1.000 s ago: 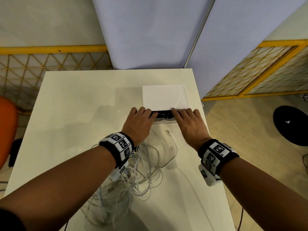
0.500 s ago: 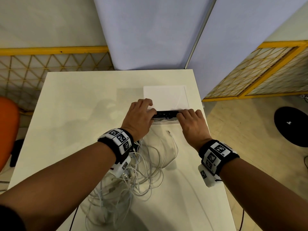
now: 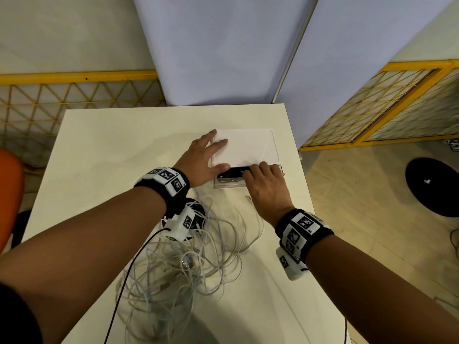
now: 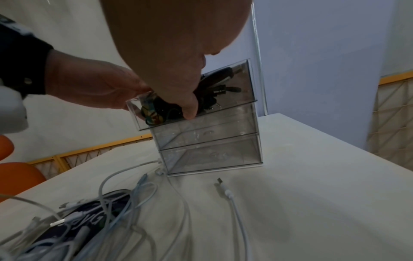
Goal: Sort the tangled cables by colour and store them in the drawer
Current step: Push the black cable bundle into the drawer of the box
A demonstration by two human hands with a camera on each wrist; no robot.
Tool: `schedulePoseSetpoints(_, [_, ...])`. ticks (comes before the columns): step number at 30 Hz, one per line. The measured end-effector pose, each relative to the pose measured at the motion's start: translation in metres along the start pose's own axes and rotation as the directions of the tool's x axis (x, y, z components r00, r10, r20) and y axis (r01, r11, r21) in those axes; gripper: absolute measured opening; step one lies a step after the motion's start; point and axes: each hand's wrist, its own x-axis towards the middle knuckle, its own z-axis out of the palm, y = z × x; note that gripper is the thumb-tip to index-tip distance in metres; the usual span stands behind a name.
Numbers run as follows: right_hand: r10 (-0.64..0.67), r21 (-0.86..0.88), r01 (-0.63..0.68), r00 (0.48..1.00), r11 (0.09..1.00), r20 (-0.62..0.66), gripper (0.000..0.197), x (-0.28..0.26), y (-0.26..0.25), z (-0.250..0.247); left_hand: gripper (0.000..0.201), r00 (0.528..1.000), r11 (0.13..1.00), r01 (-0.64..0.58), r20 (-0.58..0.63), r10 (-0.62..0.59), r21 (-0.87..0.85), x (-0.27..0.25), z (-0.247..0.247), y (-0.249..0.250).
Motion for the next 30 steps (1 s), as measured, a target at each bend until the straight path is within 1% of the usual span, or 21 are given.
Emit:
schedulePoseSetpoints(3, [-0.012,-0.014,0.012,1.000,1.000,0.004,0.032,0.003,-0.001,0.001,0.070,1.000,1.000,-0.004,-0.003,0.004,-0.018,0.007,-0.002,-0.002])
schedulePoseSetpoints(6, [-0.017,-0.025,0.017,1.000,1.000,-0.014,0.024,0.002,0.000,0.005,0.065,1.000,1.000,-0.004,0.008,0.004,-0.011,0.011,-0.004,-0.004])
schedulePoseSetpoints(11, [-0.006,0.000,0.006,0.999,1.000,-0.051,0.024,-0.004,0.001,0.008,0.059,1.000,1.000,0.010,0.018,-0.010,-0.022,0.014,-0.010,-0.002])
schedulePoseSetpoints(14, [-0.012,-0.001,0.012,0.999,1.000,-0.044,0.021,-0.011,0.001,0.008,0.055,1.000,1.000,0.015,0.004,-0.015,-0.018,0.016,-0.015,-0.002])
schedulePoseSetpoints(20, [0.003,-0.013,-0.004,1.000,1.000,-0.028,0.022,-0.008,0.000,0.007,0.057,0.993,0.995,0.089,0.083,-0.085,-0.044,0.020,-0.022,0.005])
schedulePoseSetpoints(27, [0.004,-0.011,-0.005,0.998,1.000,-0.060,0.022,0.002,0.001,0.007,0.058,0.989,0.994,0.110,0.103,-0.110,0.013,0.023,-0.025,0.008])
schedulePoseSetpoints(30, [0.039,0.015,-0.038,0.996,0.999,-0.082,0.031,0.003,0.002,0.011,0.058,0.988,0.993,0.117,0.101,-0.119,0.025,0.021,-0.025,0.009])
